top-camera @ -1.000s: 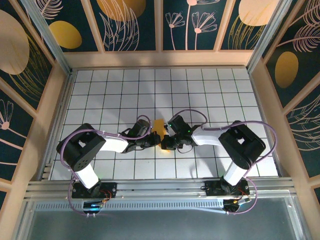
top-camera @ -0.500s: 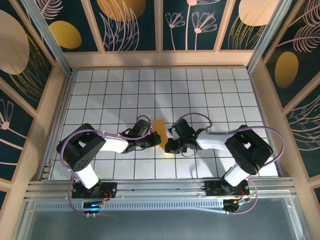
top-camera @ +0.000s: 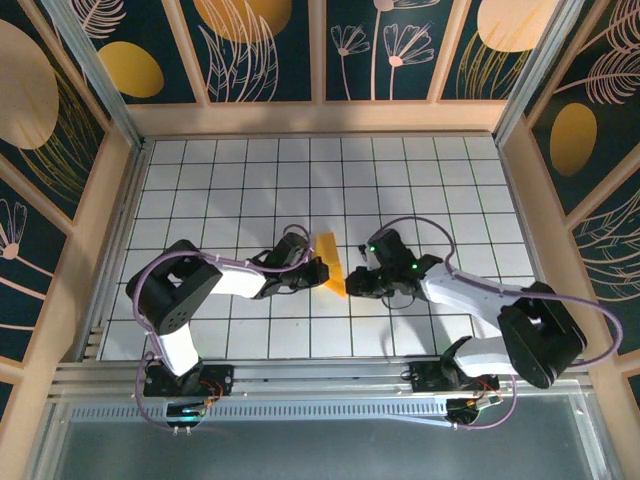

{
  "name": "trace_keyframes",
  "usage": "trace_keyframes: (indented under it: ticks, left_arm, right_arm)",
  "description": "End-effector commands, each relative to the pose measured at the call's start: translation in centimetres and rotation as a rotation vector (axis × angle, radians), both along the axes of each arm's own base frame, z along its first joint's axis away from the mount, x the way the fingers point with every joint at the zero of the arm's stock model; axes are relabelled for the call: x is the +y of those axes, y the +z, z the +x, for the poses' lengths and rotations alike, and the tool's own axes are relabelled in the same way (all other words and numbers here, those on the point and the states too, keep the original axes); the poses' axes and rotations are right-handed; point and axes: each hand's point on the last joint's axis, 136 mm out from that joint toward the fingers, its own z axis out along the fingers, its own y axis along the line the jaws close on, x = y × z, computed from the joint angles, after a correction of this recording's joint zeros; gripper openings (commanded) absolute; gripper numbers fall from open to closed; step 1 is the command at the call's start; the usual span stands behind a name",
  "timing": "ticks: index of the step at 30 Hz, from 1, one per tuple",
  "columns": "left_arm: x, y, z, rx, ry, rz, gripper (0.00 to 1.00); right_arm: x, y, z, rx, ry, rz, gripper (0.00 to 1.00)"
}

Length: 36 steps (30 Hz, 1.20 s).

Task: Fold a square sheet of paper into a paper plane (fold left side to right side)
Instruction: Third fold the triangle at the center of the table, then fourth fold the wing at the center of the table.

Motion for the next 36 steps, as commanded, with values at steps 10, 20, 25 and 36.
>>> trace_keyframes:
  ticks: [10,20,25,36]
  left_arm:
    - [-0.1,3.2,2.9,-0.054,0.003,-0.013,0.26]
    - [6.4,5.4,3.7,-0.079,0.16,-0.078,0.42]
    - [7.1,5.1,3.3,-0.061,0.167,-0.102,0.44]
    - [6.7,5.4,4.3,-0.029,0.154,-0.234,0.51]
  right_arm:
    - [0.6,1.2,5.9,-0.324,0.089,0.029,0.63]
    - [4.1,-1.0,6.5,-0.263,0.204,0.096,0.56]
    - [4.6,-1.7,6.7,-0.25,0.21,0.102,0.45]
    - [3.7,0.6,6.7,-0.318,0.179,0.104,0.0]
